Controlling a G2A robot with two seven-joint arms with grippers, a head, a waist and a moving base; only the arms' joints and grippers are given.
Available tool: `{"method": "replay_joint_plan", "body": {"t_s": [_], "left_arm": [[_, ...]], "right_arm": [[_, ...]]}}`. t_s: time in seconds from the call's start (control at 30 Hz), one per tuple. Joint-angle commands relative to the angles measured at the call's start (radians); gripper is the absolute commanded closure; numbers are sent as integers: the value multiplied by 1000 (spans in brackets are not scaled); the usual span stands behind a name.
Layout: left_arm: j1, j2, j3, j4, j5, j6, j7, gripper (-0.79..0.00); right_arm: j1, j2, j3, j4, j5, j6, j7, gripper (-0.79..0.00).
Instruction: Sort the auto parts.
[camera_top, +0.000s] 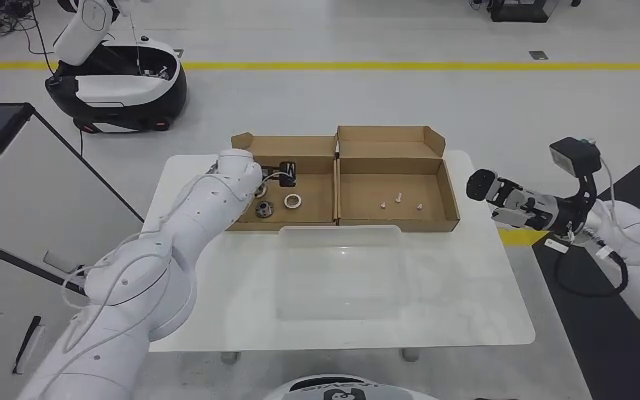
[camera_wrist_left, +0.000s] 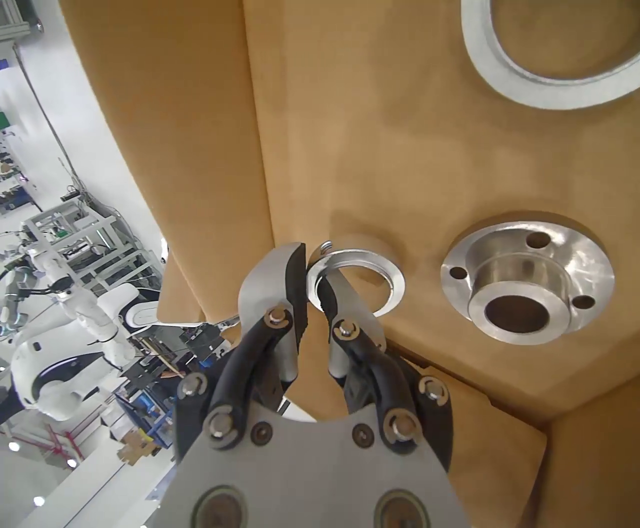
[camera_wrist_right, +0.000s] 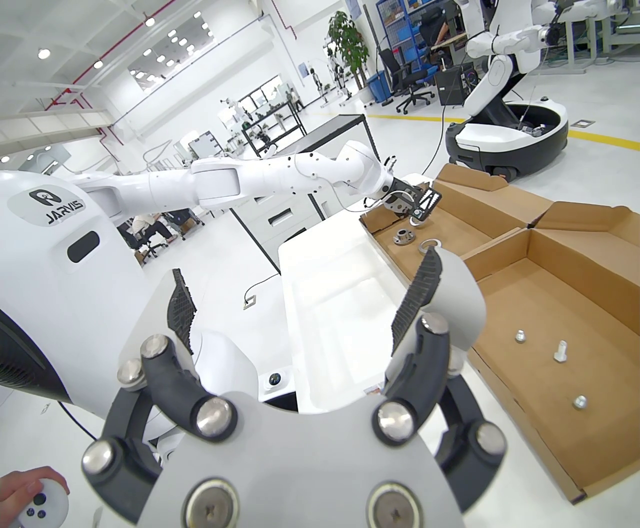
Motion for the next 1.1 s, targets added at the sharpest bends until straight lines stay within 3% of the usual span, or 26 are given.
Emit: {"method": "replay_joint_plan", "body": {"t_s": [0.0, 0.03, 0.07, 0.5, 0.8, 1.07], "left_arm": [[-2, -10, -1, 17, 2, 0, 3, -311], [-2, -14, -3, 26, -1, -1, 7, -311], [-3, -19, -2, 33, 2, -3, 9, -785], [-33, -52, -5, 102, 35, 7, 52, -785], [-66, -55, -33, 109, 10, 42, 96, -785], [-97, -29, -78, 49, -43, -8, 305, -785]], "right_arm": [[0, 0, 0, 0, 0, 0, 0, -785], [0, 0, 0, 0, 0, 0, 0, -785], [0, 0, 0, 0, 0, 0, 0, -785], [0, 0, 0, 0, 0, 0, 0, -785], [0, 0, 0, 0, 0, 0, 0, -785], [0, 0, 0, 0, 0, 0, 0, -785]]}}
